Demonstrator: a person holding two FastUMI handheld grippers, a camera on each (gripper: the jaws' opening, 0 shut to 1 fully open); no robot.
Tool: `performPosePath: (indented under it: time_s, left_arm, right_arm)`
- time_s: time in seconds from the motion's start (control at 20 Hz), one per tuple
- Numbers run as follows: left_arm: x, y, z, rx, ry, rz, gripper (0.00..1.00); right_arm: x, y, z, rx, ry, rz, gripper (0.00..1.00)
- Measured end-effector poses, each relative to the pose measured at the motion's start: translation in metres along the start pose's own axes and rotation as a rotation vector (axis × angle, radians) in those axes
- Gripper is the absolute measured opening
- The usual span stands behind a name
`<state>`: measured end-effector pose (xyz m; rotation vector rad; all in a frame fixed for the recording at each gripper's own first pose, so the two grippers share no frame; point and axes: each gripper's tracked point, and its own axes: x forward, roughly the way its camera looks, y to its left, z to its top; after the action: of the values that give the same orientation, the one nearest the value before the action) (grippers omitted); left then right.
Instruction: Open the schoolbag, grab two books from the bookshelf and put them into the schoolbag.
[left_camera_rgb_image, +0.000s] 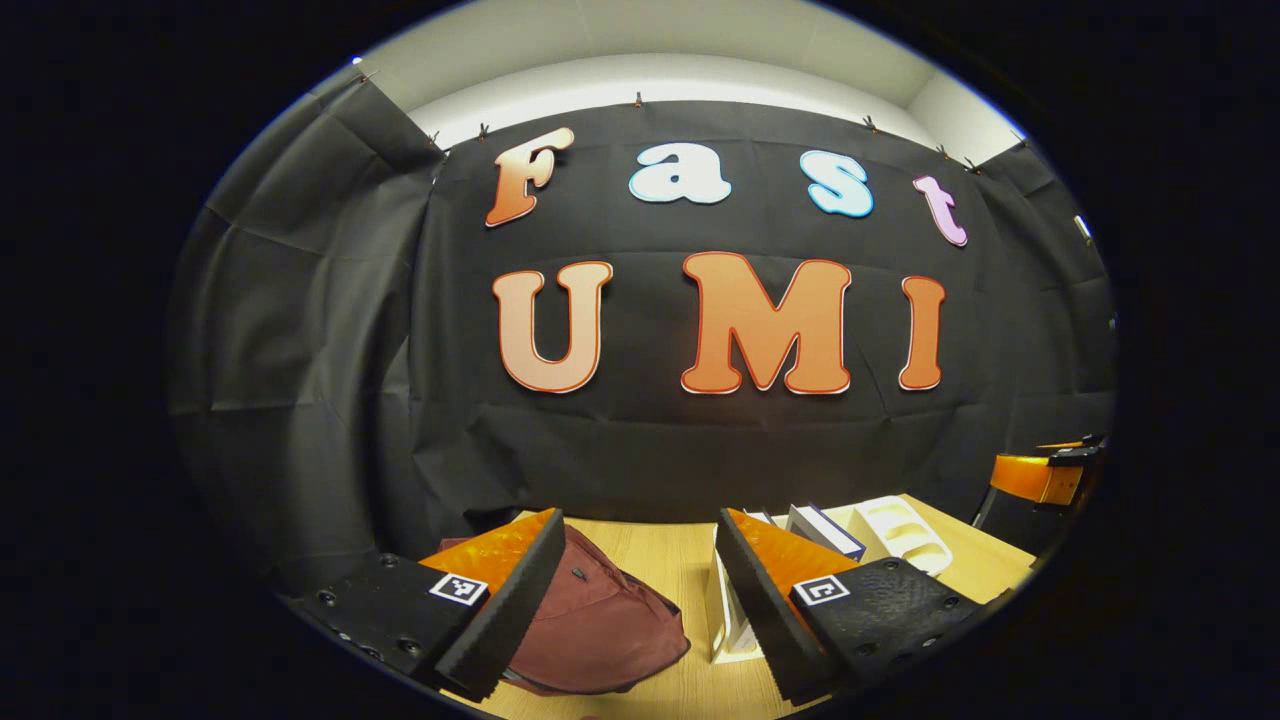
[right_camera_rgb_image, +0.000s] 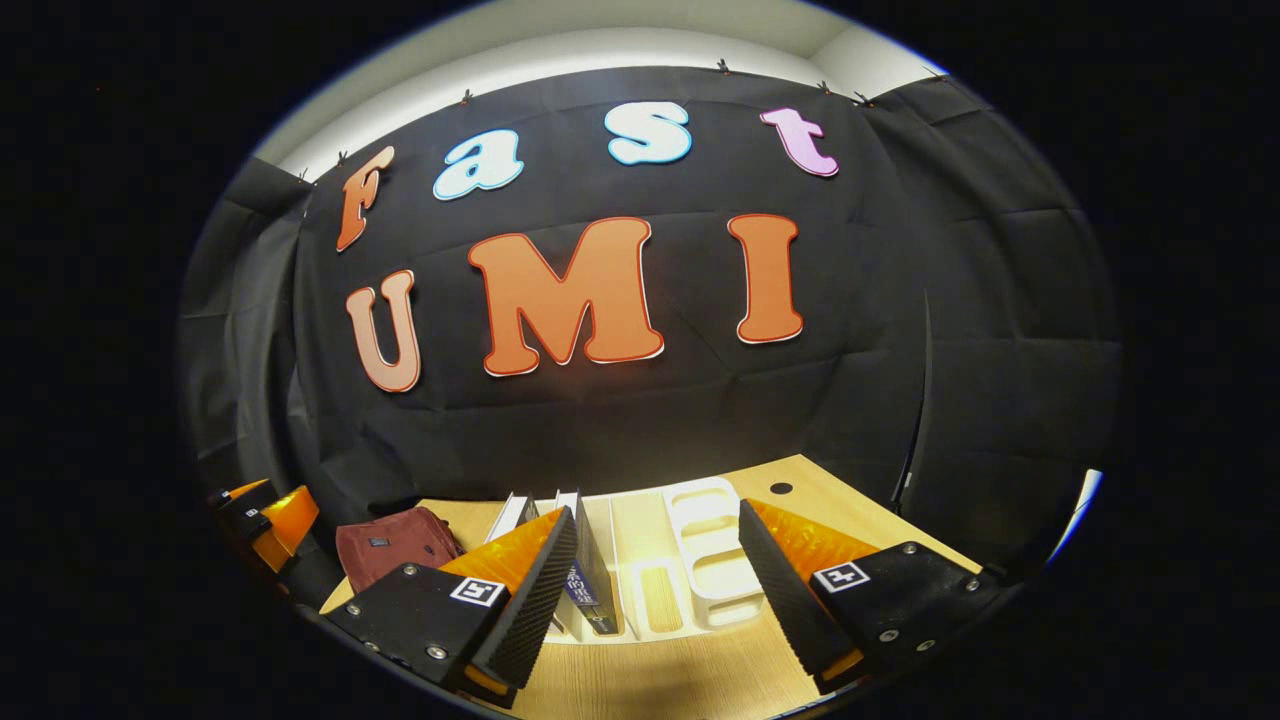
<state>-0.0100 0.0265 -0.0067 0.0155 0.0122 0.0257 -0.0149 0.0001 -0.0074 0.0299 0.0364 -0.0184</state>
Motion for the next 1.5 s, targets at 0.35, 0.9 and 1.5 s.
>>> performPosePath:
  time_s: [0.35,0.9,1.5]
  left_arm:
    - [0.005,0.0,-0.003,0.026,0.006,-0.012,0.95]
    - [0.024,0.001,-0.049,0.235,0.099,-0.061,0.95]
    - [0.017,0.002,-0.279,0.635,0.553,-0.206,0.89]
  right_arm:
    - [0.004,0.004,-0.002,-0.003,0.003,0.004,0.96]
    - [0.017,0.002,-0.02,-0.016,0.047,-0.008,0.96]
    - [0.042,-0.037,-0.056,-0.055,0.157,-0.114,0.96]
